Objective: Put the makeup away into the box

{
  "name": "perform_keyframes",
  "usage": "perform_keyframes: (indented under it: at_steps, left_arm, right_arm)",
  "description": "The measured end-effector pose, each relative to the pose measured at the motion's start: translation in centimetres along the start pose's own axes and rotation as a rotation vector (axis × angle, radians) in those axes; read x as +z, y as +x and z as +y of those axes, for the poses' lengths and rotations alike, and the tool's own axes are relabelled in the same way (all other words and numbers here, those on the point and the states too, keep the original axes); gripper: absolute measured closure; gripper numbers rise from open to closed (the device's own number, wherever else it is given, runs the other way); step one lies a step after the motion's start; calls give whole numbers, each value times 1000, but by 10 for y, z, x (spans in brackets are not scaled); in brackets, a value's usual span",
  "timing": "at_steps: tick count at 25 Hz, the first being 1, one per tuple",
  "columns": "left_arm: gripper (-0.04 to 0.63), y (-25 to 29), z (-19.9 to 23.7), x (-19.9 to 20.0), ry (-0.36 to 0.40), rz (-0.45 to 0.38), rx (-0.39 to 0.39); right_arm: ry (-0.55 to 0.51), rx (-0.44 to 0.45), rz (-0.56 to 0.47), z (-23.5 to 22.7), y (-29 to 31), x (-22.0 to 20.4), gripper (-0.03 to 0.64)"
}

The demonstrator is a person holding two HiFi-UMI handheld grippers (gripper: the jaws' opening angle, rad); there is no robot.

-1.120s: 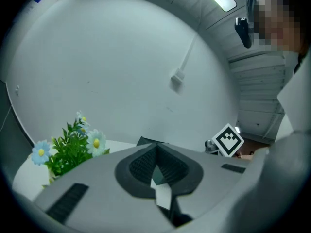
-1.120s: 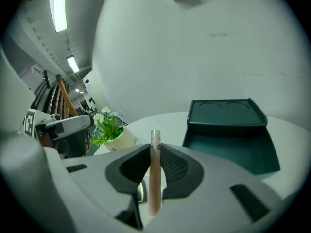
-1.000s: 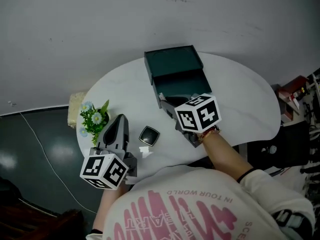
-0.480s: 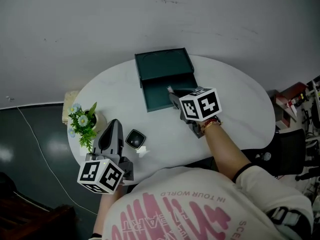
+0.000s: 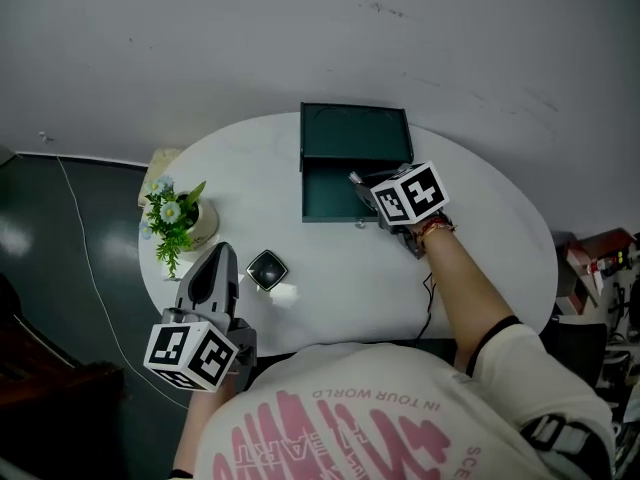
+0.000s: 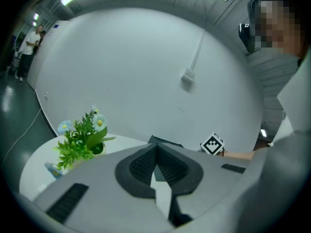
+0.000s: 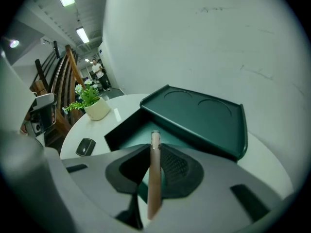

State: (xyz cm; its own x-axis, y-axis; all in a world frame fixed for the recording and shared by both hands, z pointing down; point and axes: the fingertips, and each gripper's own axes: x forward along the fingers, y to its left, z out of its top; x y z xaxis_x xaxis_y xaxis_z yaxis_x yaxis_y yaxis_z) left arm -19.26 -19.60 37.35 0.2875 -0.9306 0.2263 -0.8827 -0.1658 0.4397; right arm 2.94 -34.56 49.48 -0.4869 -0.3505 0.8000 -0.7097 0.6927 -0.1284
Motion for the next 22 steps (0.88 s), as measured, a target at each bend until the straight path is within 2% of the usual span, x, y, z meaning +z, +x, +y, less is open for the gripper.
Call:
perform_keyframes:
  at_steps: [7, 17, 22]
  left_arm:
    - [594, -25, 12, 2, 3, -26, 111]
    - [594, -35, 12, 0, 5, -43, 148]
    - [594, -38, 13, 3, 10, -49, 154]
  right_arm:
    - [-69, 42, 84, -4, 29, -1, 554]
    - [-161, 24, 192, 0, 49, -22, 554]
    - [-158, 8, 213, -4, 54, -26, 552]
